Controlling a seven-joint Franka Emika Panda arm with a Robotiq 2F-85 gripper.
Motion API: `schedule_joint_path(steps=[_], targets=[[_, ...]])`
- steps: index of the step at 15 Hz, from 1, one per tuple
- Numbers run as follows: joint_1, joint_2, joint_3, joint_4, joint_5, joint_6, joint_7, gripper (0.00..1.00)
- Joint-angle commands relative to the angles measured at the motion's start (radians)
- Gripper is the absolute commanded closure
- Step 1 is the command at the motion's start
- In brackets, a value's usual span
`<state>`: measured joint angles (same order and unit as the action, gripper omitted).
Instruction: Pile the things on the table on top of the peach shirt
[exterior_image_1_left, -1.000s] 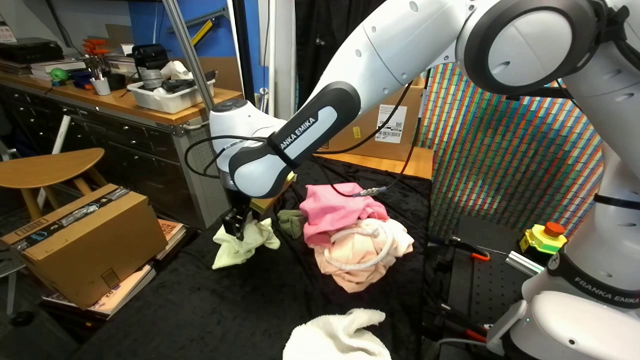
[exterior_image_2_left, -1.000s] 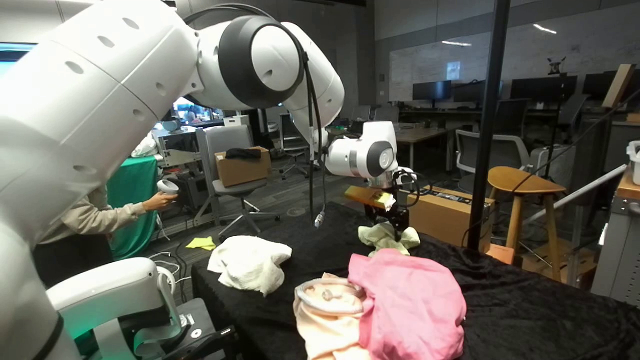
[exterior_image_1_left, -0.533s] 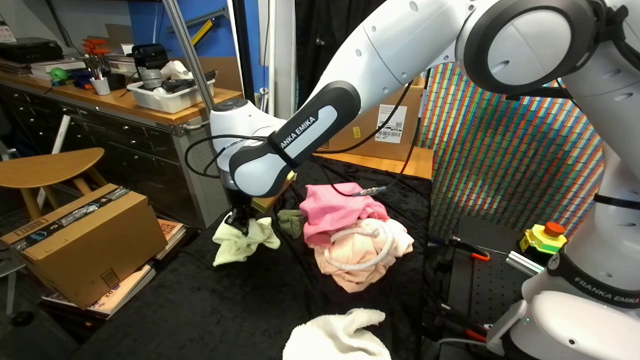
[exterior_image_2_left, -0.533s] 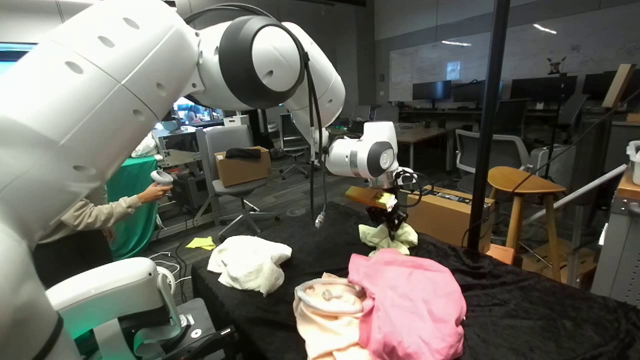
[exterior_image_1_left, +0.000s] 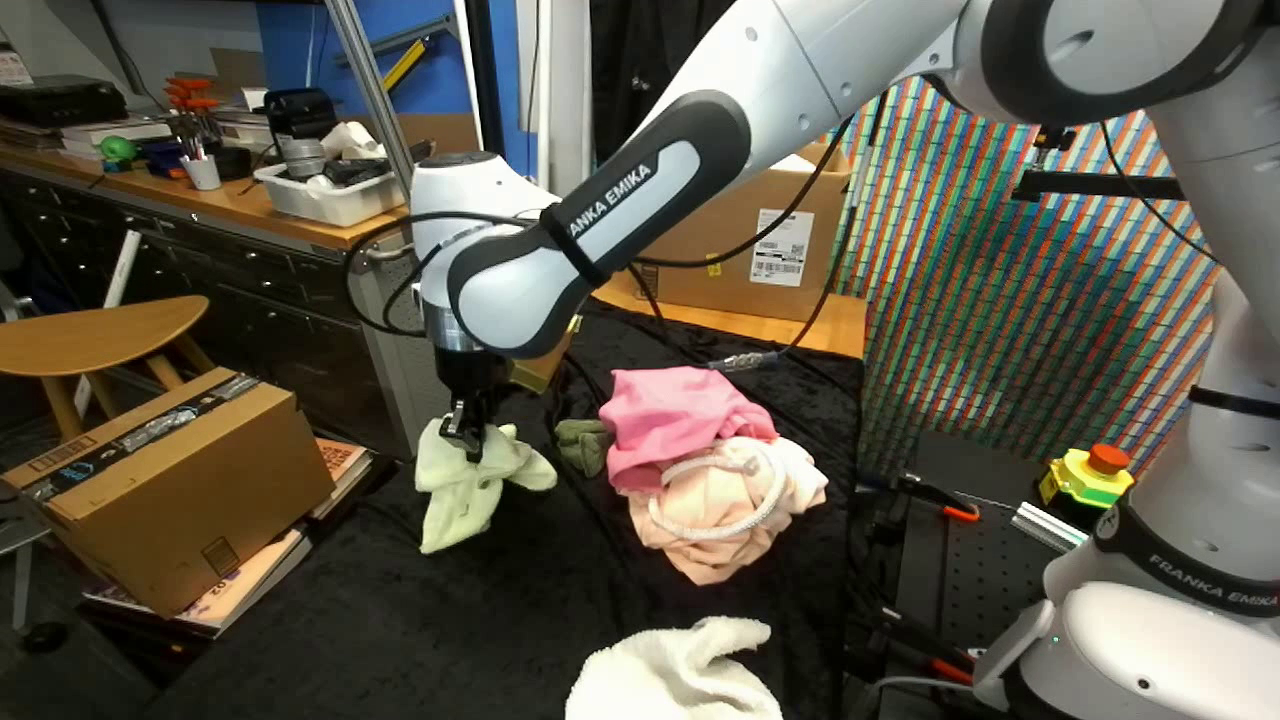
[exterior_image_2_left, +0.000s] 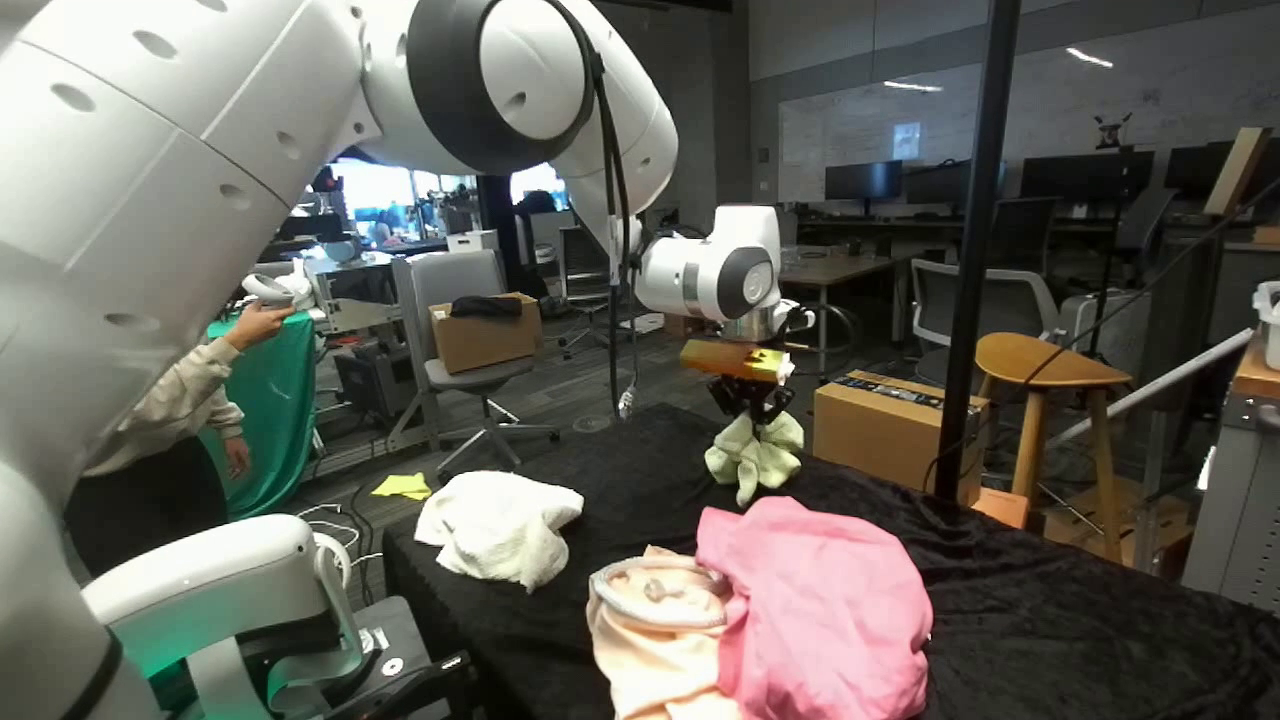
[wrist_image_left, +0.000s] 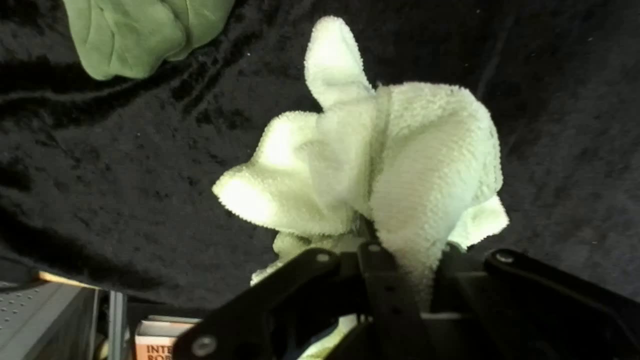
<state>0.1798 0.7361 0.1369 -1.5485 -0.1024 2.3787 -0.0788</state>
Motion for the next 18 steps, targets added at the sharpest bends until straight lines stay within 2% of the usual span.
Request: schedule_joint_path(steps=[1, 4, 9, 12, 14, 18], targets=[[-0.092, -0.217, 0.093, -0.204, 0.073, -0.034, -0.206, 0.97], [-0.155, -0.356, 0.129, -0.317, 0.151, -0.098, -0.349, 0.97], [-0.221, -0.592, 0.096, -0.514, 0.259, -0.201, -0.55, 0.96], [-0.214, -0.674, 0.028, -0.612, 0.235, -0.167, -0.531, 0.97], [-0.207, -0.685, -0.013, -0.658, 0.216, -0.122, -0.477, 0.97], [-0.204, -0.682, -0.059, -0.716, 0.209, -0.103, -0.463, 0.97]])
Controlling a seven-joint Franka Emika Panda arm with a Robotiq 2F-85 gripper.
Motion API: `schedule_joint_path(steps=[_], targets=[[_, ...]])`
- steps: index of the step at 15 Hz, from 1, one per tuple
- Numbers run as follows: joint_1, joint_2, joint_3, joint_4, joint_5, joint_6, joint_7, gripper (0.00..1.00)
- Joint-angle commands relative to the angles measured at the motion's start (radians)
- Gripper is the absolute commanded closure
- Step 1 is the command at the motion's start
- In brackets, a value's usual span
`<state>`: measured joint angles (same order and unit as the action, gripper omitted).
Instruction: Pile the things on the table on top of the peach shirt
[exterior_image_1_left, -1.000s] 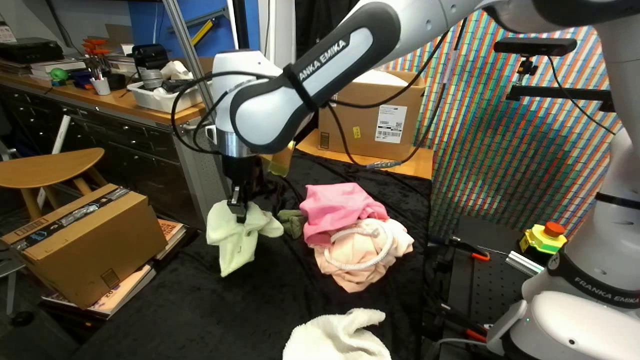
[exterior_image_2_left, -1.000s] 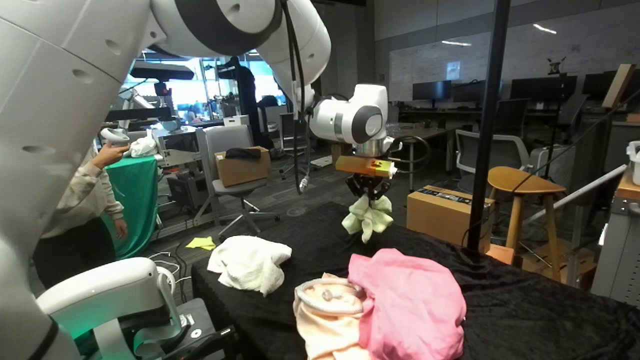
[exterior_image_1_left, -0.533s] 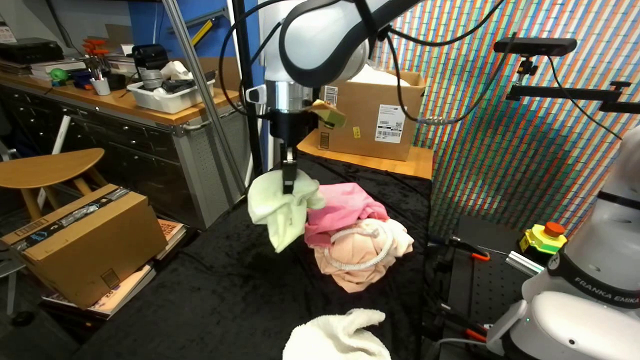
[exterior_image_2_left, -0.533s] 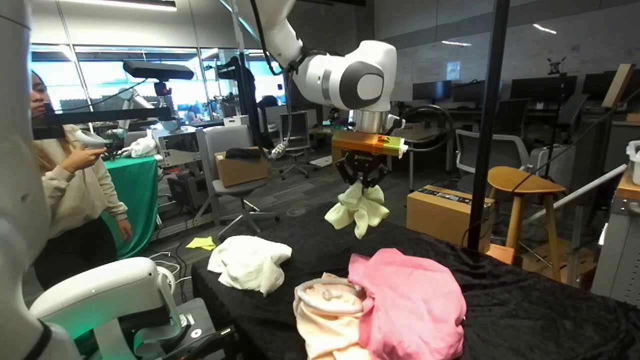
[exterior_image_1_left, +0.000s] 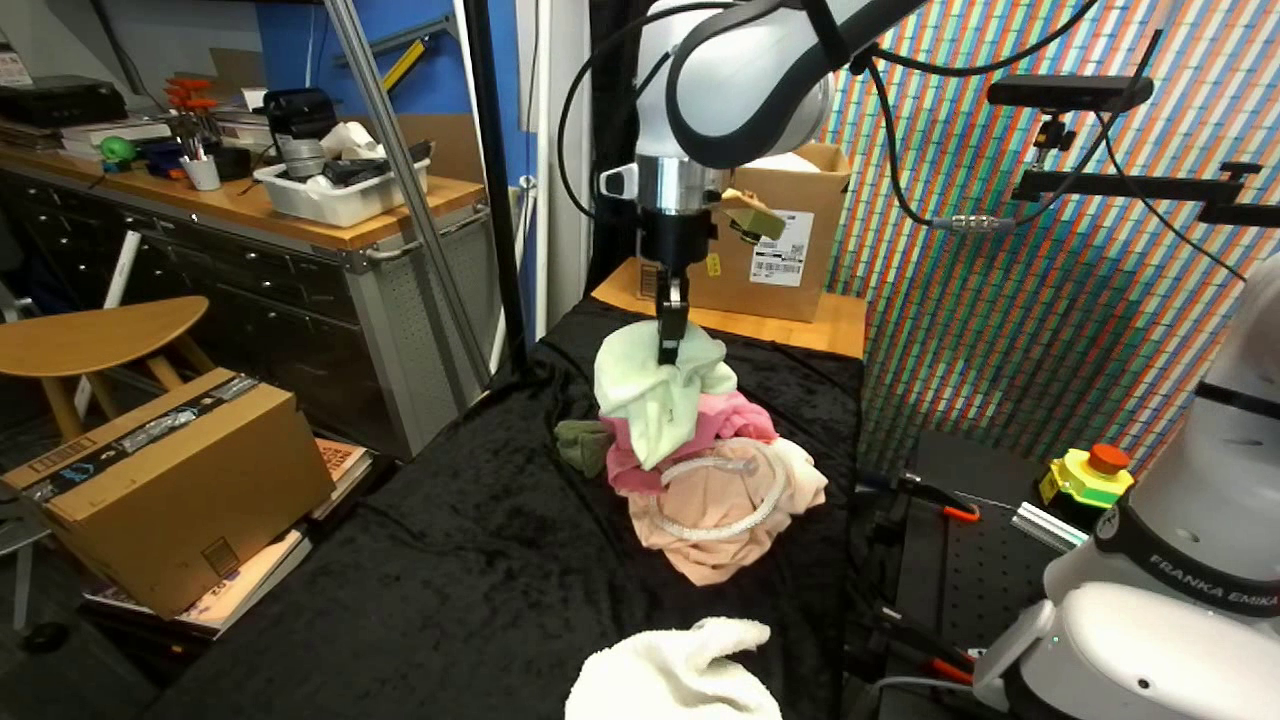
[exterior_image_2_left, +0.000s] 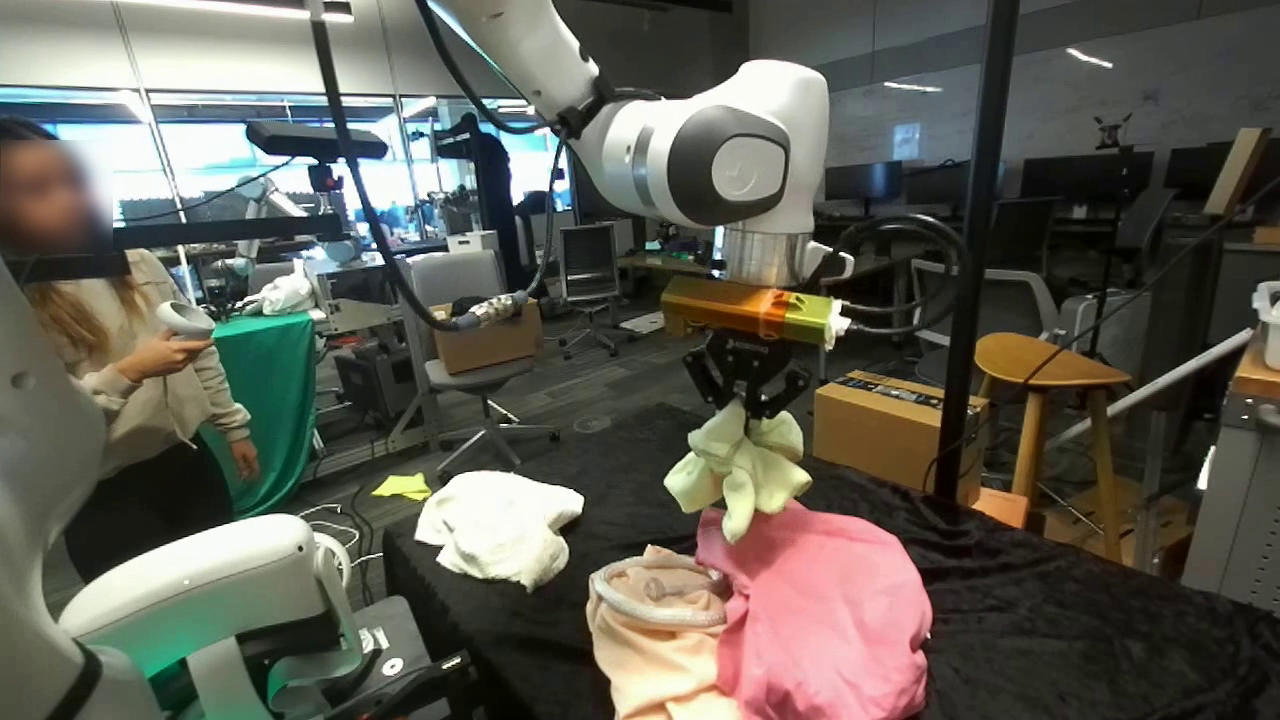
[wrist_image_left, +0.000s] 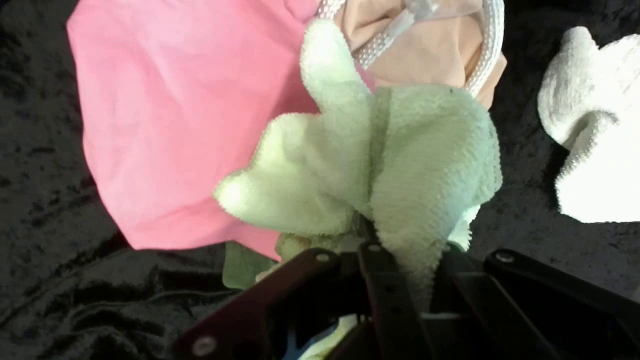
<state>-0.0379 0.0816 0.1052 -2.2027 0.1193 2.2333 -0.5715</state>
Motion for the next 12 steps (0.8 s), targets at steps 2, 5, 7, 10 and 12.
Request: schedule_joint_path(steps=[2, 5, 7, 10, 12], targets=[[0.016, -0.022, -0.038, -0.088, -0.027, 0.047, 0.044, 0.97], [0.018, 0.012, -0.044, -0.112, -0.043, 0.074, 0.075, 0.97], [0.019, 0.026, -0.044, -0.128, -0.057, 0.1, 0.109, 0.97], [0.016, 0.041, -0.043, -0.141, -0.059, 0.142, 0.137, 0.63], [0.014, 0.042, -0.042, -0.146, -0.057, 0.159, 0.149, 0.56]])
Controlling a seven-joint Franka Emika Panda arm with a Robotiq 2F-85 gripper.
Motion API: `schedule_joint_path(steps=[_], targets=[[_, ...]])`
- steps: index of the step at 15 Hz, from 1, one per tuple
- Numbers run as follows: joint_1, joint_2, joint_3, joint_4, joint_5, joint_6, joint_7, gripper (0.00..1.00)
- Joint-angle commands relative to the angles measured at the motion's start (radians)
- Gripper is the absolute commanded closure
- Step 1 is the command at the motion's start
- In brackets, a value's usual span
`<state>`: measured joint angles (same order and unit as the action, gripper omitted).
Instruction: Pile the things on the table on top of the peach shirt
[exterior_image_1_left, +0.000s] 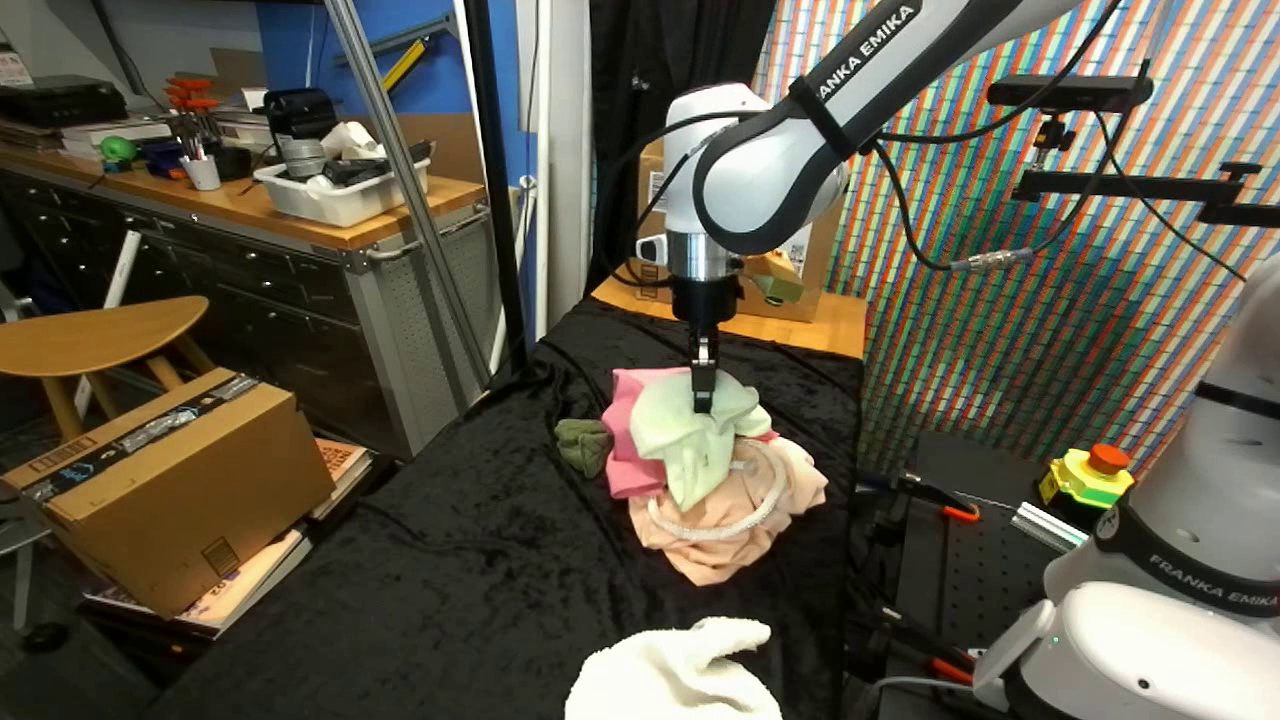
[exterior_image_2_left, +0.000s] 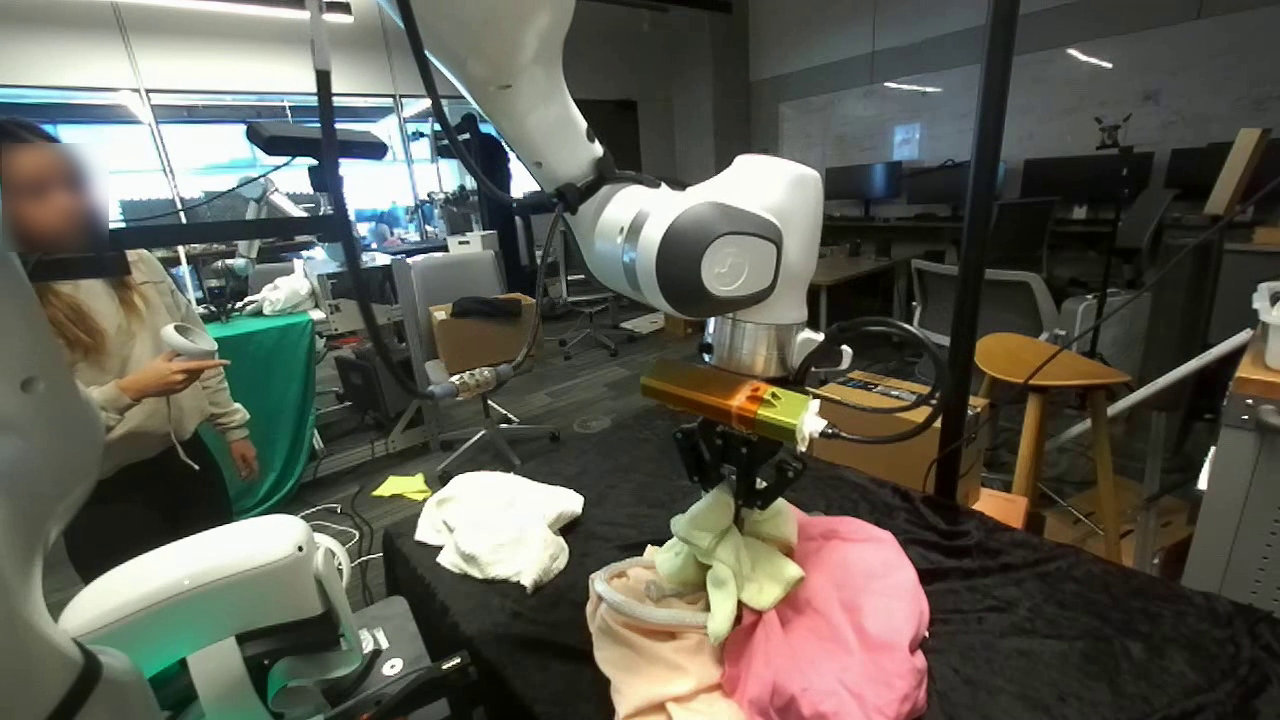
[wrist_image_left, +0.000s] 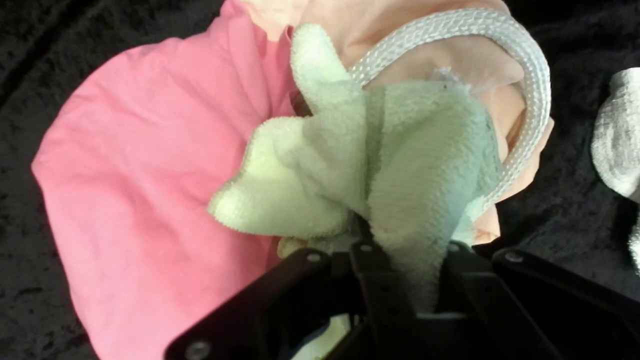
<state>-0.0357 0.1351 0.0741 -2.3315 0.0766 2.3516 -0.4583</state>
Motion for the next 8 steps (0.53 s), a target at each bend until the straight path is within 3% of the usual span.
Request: schedule_joint_path(steps=[1, 5, 8], targets=[[0.012, -0.014, -0.011, -0.02, -0.016, 0.045, 0.04, 0.49], [0.016, -0.03, -0.013, -0.018, -0.045, 0.052, 0.074, 0.17], [0.024, -0.062, -0.014, -0.015, -0.101, 0.051, 0.12, 0.0]])
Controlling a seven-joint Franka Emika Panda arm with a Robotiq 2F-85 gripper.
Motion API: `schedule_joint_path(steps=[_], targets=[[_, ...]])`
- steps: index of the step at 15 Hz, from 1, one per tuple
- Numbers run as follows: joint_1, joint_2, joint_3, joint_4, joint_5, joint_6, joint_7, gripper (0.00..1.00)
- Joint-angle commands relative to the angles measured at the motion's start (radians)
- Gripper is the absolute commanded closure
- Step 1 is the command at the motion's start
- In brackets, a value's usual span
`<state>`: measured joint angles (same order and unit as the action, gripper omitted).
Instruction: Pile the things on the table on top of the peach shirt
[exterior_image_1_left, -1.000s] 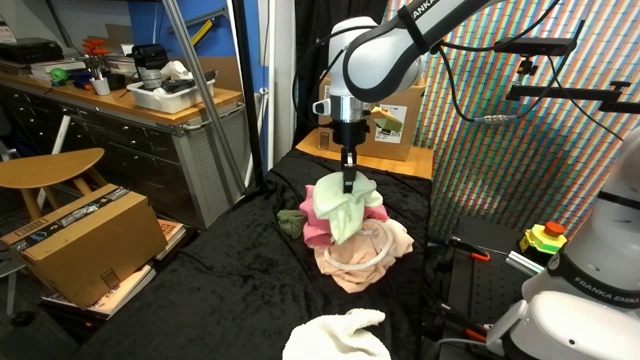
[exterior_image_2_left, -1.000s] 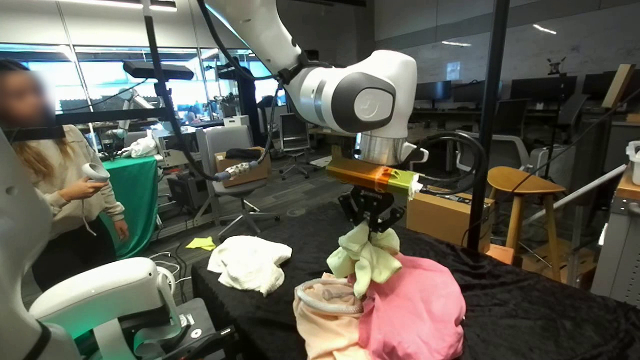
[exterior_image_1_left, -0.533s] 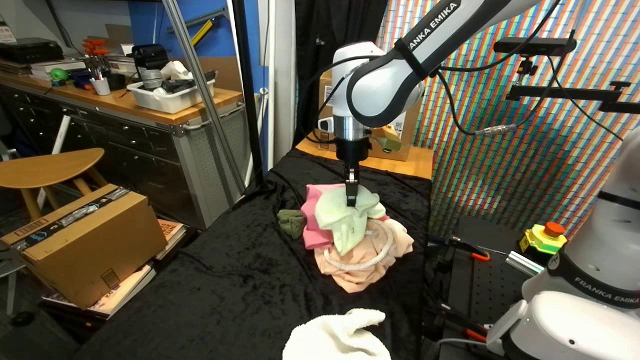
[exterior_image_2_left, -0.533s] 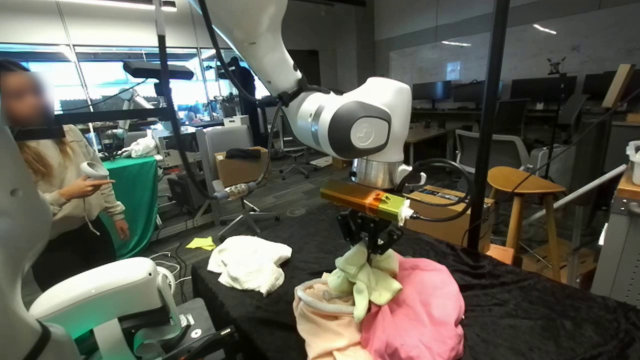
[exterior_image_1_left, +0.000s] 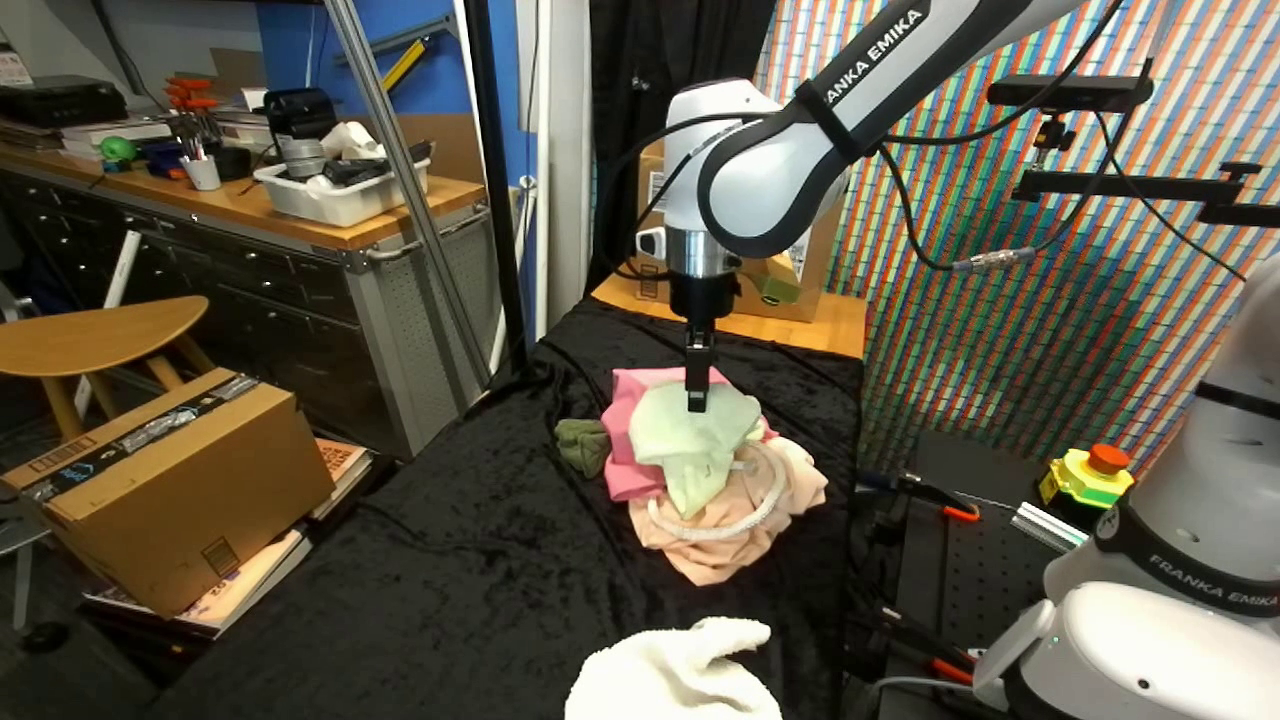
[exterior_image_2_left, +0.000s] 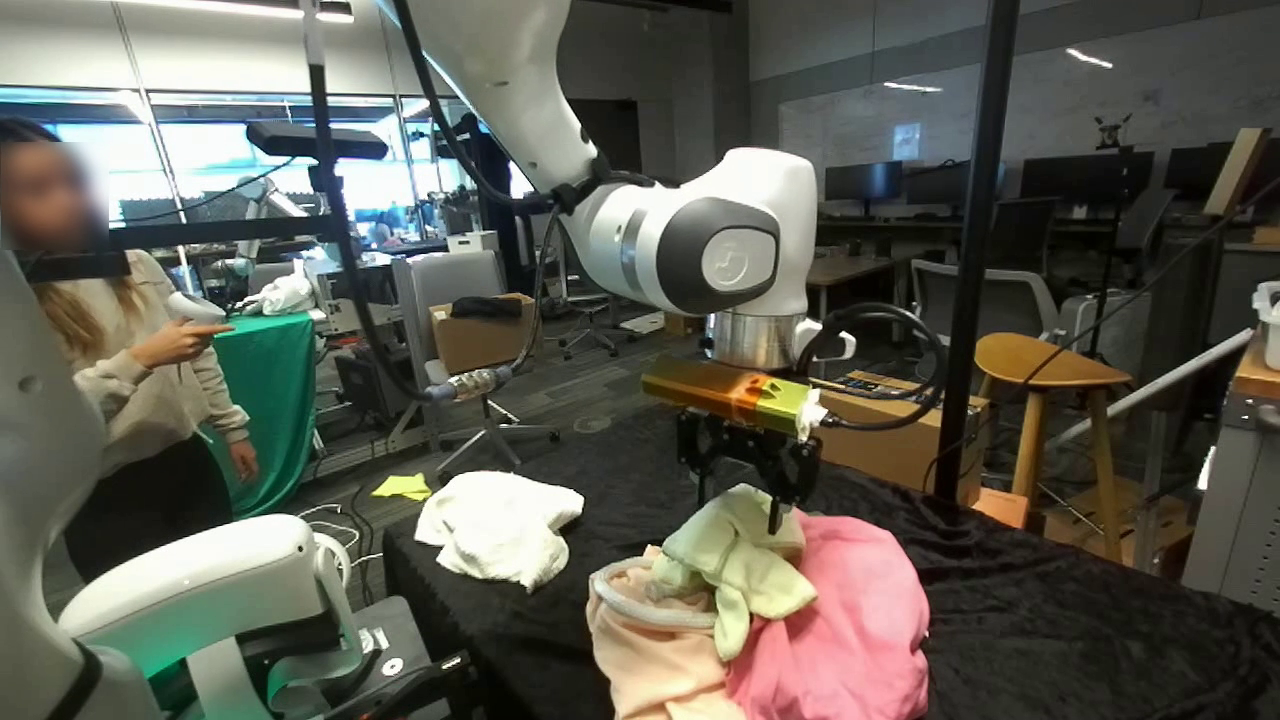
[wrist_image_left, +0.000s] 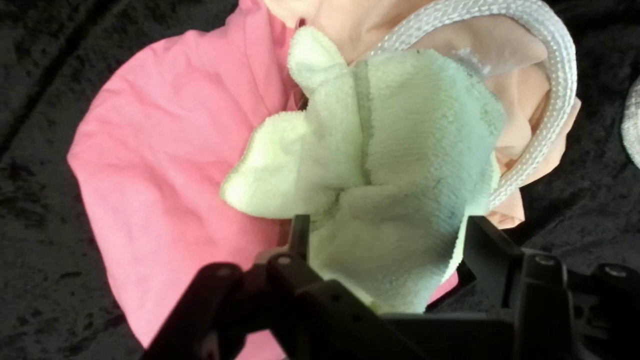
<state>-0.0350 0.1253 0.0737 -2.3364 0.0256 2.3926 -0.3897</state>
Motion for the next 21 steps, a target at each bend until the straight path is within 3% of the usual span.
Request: schedule_joint_path(steps=[1, 9, 16, 21], targets=[[0.028, -0.066, -0.011, -0.011, -0.064, 0.011, 0.067, 0.0], [0.124, -0.132, 0.047, -0.004, -0.114, -0.019, 0.133, 0.0], [0.235, -0.065, 0.144, -0.005, -0.091, -0.005, 0.239, 0.0], [0.277, 0.025, 0.168, -0.024, -0.102, 0.016, 0.33, 0.0]])
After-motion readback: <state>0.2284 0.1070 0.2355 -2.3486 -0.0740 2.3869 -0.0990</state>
